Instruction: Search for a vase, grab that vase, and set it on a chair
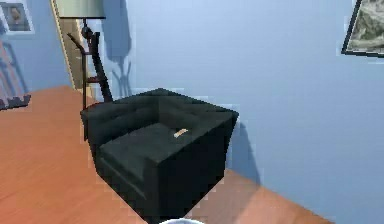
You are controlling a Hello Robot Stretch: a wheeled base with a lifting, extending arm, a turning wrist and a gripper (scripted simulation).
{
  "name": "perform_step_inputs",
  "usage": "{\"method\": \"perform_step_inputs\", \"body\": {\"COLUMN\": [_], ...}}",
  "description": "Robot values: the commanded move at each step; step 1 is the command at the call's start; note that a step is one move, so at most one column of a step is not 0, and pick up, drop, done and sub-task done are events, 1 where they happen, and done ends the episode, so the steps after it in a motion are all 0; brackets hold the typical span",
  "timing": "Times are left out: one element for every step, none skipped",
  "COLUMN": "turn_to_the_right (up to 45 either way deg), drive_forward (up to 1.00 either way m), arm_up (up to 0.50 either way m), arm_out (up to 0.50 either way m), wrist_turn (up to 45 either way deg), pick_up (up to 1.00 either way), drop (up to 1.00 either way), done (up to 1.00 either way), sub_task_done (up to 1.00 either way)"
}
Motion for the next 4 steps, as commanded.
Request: {"method": "perform_step_inputs", "body": {"turn_to_the_right": [-45.0,45.0,39.0,0.0], "drive_forward": [0.0,0.0,0.0,0.0], "arm_up": [0.0,0.0,0.0,0.0], "arm_out": [0.0,0.0,0.0,0.48], "wrist_turn": [0.0,0.0,0.0,0.0], "pick_up": [0.0,0.0,0.0,0.0], "drop": [0.0,0.0,0.0,0.0], "done": [0.0,0.0,0.0,0.0], "sub_task_done": [0.0,0.0,0.0,0.0]}}
